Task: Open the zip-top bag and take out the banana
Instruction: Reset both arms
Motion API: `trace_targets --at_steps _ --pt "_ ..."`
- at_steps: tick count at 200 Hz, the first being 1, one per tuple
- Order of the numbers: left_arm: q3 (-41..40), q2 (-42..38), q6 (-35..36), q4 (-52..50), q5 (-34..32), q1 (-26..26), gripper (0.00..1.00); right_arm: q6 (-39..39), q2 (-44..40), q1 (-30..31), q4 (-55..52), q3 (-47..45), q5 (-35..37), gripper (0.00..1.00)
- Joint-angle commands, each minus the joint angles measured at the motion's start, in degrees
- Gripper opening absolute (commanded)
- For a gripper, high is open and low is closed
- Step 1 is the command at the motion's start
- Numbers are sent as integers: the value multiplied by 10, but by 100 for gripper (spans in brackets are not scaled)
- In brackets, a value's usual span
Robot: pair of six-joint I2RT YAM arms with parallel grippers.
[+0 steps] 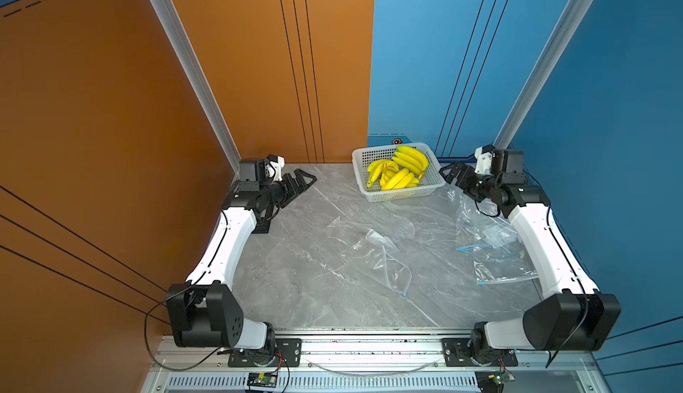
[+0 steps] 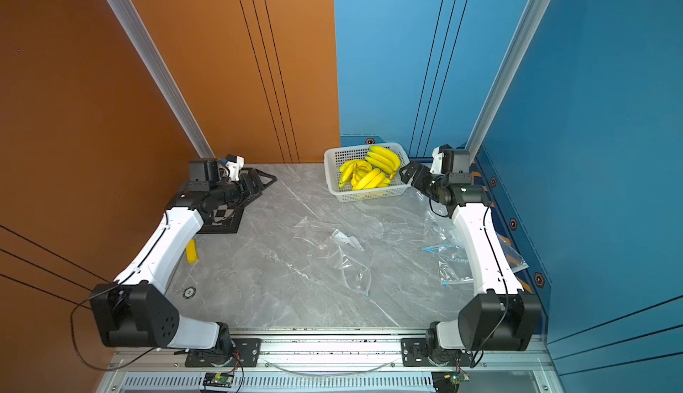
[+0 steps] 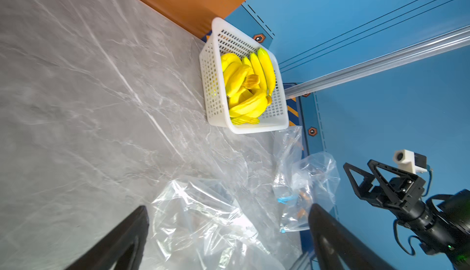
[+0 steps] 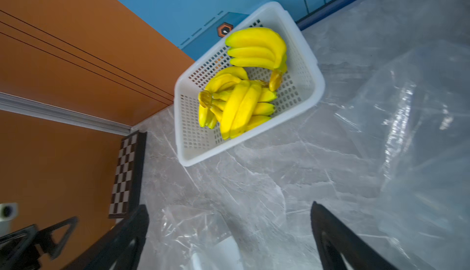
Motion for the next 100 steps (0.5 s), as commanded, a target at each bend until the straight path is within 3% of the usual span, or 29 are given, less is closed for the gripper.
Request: trace_targets --at_steps 1,27,43,79,100 --pt "-36 -24 67 -97 -131 4 98 -101 -46 -6 60 -118 78 100" --pt "-93 -67 99 -68 -266 -14 98 -160 -133 -3 277 -307 118 100" --pt "-154 -87 116 -15 -319 -16 98 -174 -136 -4 416 -402 127 100" --pt "-291 -80 61 150 -285 41 98 -195 -16 4 571 -460 148 100" --pt "-316 -68 78 214 -294 47 98 -221 29 10 596 -459 158 100"
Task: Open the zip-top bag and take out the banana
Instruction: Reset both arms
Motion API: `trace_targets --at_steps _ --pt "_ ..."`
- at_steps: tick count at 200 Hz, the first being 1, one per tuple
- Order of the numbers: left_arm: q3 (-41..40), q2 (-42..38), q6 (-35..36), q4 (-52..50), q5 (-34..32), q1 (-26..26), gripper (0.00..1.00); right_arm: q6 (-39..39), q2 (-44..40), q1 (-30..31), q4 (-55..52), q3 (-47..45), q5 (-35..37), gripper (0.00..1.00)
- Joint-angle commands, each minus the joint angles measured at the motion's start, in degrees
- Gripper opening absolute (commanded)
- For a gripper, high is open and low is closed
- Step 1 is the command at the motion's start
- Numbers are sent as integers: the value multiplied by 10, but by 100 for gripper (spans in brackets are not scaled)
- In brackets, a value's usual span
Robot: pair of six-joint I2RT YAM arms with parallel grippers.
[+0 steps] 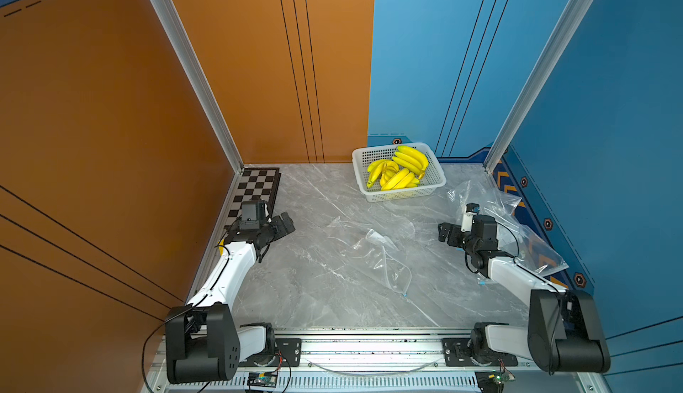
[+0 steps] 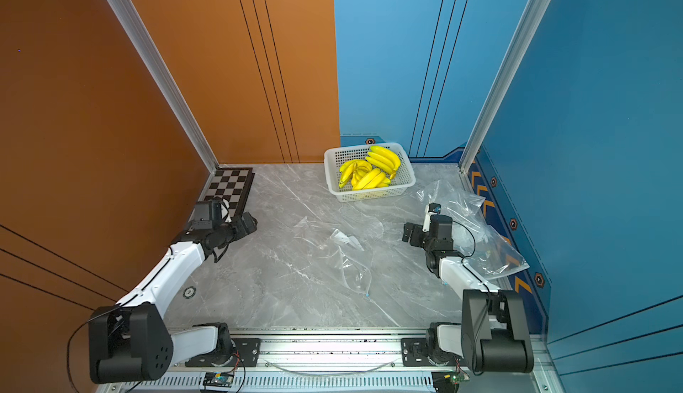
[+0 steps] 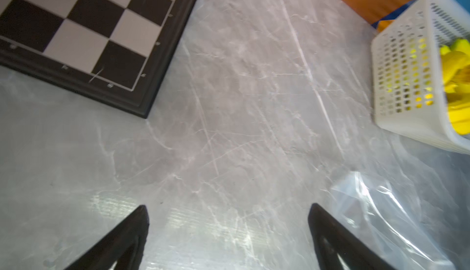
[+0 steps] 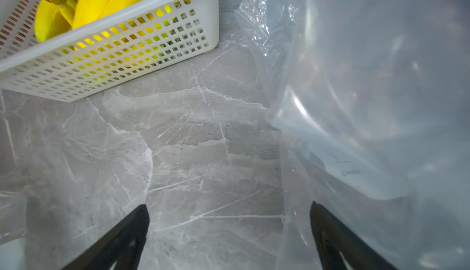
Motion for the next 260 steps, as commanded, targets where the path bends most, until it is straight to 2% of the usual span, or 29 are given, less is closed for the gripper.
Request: trace_targets --at_steps 1,38,78,111,147,171,213,240,260 --pt "-19 9 11 119 -25 5 98 -47 35 9 138 -7 31 100" --pt "-50 34 106 201 -65 6 98 -75 48 9 189 -21 25 100" --pt "-145 65 176 432 -74 -6 98 -89 66 10 224 -29 18 100" --pt "-191 94 234 560 -59 -20 98 -96 83 10 258 -37 7 100" --pt "-264 126 248 719 -30 -23 98 -91 80 9 284 -54 17 100" --pt "-284 174 246 807 -9 -17 98 -81 81 9 344 -85 42 100" --pt "-269 184 223 794 -24 -4 98 -68 122 19 564 -182 114 100" --pt "-239 178 231 728 -71 -22 98 -69 121 26 559 -177 131 100" --pt "-234 178 236 717 -83 -29 98 -75 105 27 413 -111 128 100"
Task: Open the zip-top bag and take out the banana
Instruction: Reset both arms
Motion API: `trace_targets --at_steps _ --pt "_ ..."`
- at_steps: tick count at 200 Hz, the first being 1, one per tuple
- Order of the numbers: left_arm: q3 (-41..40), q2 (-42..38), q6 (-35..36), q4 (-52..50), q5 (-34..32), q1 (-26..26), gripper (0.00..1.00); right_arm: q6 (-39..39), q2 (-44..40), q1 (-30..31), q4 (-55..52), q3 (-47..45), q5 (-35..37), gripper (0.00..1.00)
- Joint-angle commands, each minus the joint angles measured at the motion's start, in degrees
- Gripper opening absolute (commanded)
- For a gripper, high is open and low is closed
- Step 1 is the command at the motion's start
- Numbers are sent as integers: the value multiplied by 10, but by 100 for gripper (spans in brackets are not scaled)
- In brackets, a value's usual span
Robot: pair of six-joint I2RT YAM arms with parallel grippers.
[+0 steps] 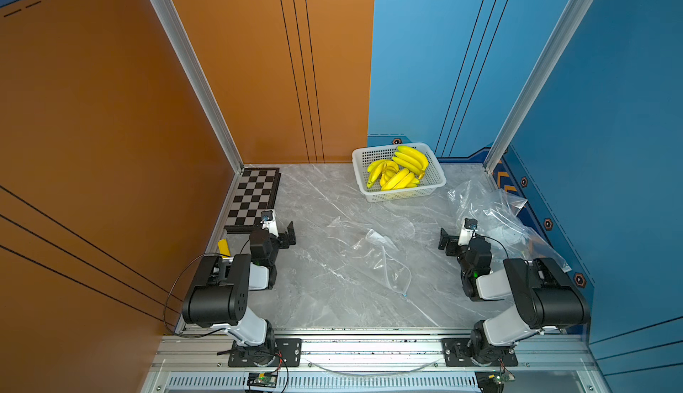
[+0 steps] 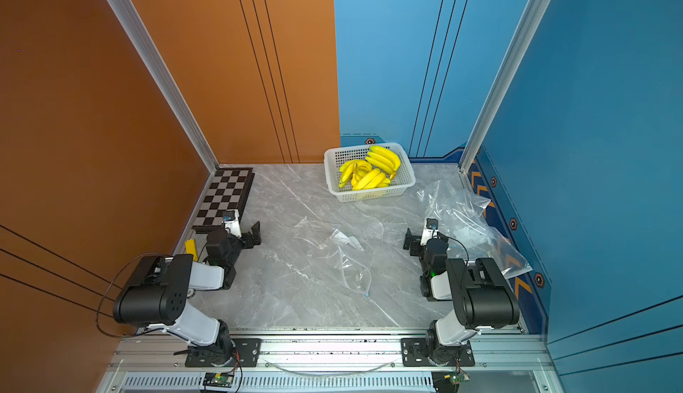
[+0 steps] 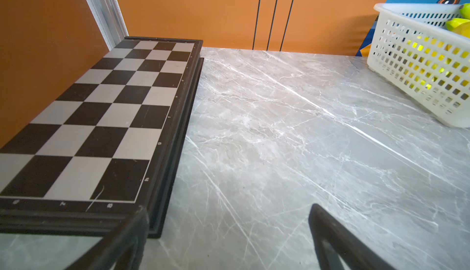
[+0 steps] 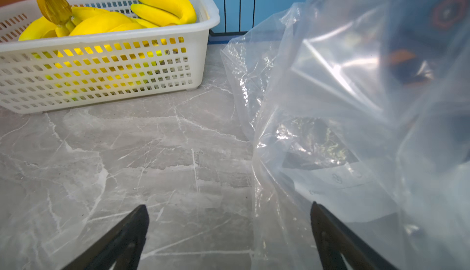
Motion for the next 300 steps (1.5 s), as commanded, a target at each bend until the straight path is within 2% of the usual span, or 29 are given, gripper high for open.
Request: trace_targets --at_steps 1,15,300 --pt "15 -5 6 -29 -34 -10 98 -1 -10 6 -82 67 22 100" --pt "15 -7 7 -30 -36 -11 98 5 -10 1 -141 95 26 100" --pt "13 -6 6 -28 -33 -11 98 3 -5 7 -130 94 39 100"
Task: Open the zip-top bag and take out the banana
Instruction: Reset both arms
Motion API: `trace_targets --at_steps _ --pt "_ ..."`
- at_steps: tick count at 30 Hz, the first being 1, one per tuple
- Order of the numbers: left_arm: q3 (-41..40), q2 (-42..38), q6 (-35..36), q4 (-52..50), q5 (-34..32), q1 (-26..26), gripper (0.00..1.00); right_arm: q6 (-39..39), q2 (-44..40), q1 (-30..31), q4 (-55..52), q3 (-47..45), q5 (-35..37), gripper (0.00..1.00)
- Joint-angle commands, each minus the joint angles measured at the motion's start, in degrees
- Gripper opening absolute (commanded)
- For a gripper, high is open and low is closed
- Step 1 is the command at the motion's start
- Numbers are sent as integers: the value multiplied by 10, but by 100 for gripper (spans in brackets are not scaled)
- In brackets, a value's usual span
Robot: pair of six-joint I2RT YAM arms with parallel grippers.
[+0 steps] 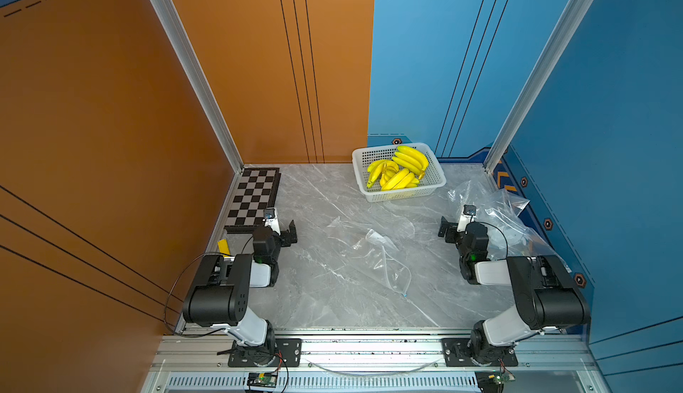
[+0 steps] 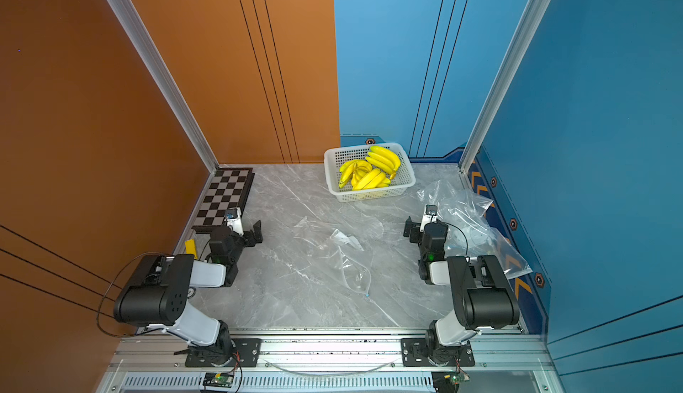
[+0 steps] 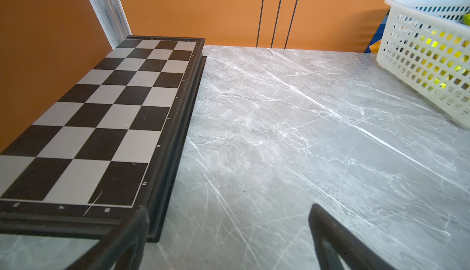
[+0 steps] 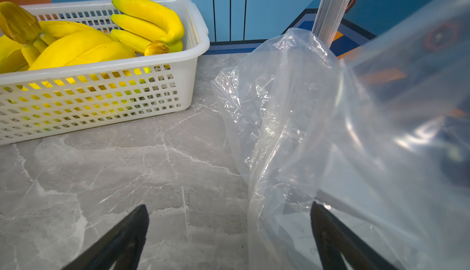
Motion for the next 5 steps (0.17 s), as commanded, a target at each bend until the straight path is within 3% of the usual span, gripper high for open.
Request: trace_targets --at_steps 1,5 --pt "5 -6 6 -7 -7 1 98 3 -4 3 -15 2 10 100" --pt "4 -6 6 -7 -9 1 98 3 -4 4 -12 0 13 100"
